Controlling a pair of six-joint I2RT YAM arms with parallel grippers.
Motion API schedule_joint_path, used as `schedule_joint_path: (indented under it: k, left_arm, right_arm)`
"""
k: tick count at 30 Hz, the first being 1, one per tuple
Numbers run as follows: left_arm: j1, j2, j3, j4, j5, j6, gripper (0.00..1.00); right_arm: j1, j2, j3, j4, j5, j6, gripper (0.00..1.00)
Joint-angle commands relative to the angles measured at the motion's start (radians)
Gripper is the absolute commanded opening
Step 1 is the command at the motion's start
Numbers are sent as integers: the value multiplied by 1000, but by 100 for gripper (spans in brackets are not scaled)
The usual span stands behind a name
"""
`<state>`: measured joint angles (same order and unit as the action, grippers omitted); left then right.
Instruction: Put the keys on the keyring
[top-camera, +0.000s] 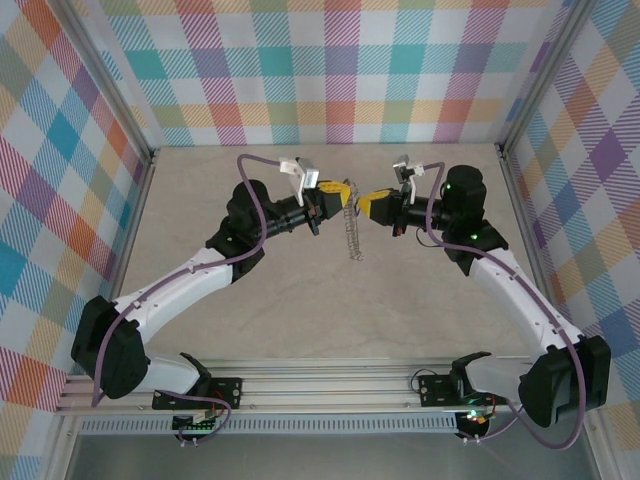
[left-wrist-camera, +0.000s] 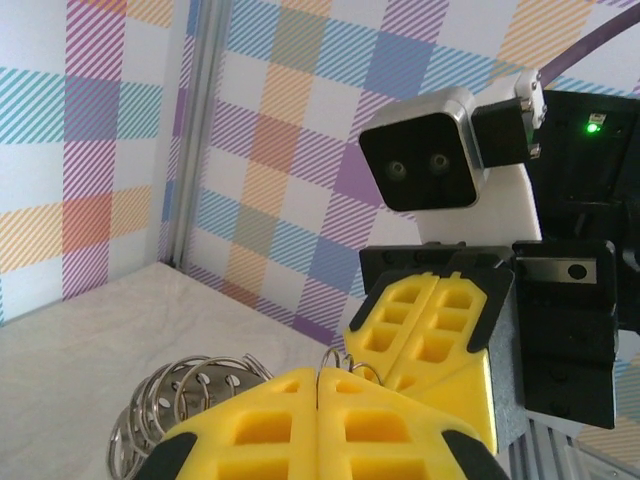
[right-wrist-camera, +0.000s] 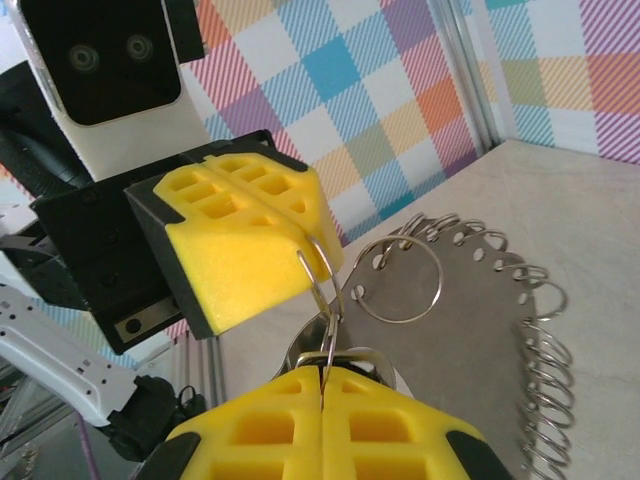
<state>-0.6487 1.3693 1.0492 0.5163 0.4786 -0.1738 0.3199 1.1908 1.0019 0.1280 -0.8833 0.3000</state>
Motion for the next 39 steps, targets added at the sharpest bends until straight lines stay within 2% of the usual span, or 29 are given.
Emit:
schedule_joint_path:
  k: [1,2,3,4,7,11,15,19,29,39]
  left_arm:
    - [20,0,19,136,-19,-34,0]
    - [21,2,18,137,-18,-33,0]
    - [21,5,20,135,-17,-35,0]
    - [20,6,20,135,-17,-35,0]
    - [20,10,20,135,-16,-33,0]
    - [20,9,18,136,-19,-30,0]
    - [22,16,15,148,-20,-33,0]
    - [29,34,14,191,-13,-66,0]
    - [67,96,29,322,64,-206,0]
    - [69,147,78,355,114,-263,0]
  right_arm:
    - [-7,23,-4,-10,-97,13,0]
    - [-5,27,3,-28,-104,6,1]
    - [-6,27,7,-43,-101,-4,14]
    - [-10,24,6,-58,-91,-11,22]
    - [-53,-9,-22,-23,-78,19,27]
    - [-115,-57,-50,42,-70,78,28]
    - [-130,-71,-68,138,-16,152,34]
    - [-130,-43,-80,308,39,272,48]
    - [-129,99,-48,716,25,563,53]
    - [-86,166,-19,796,-3,594,52]
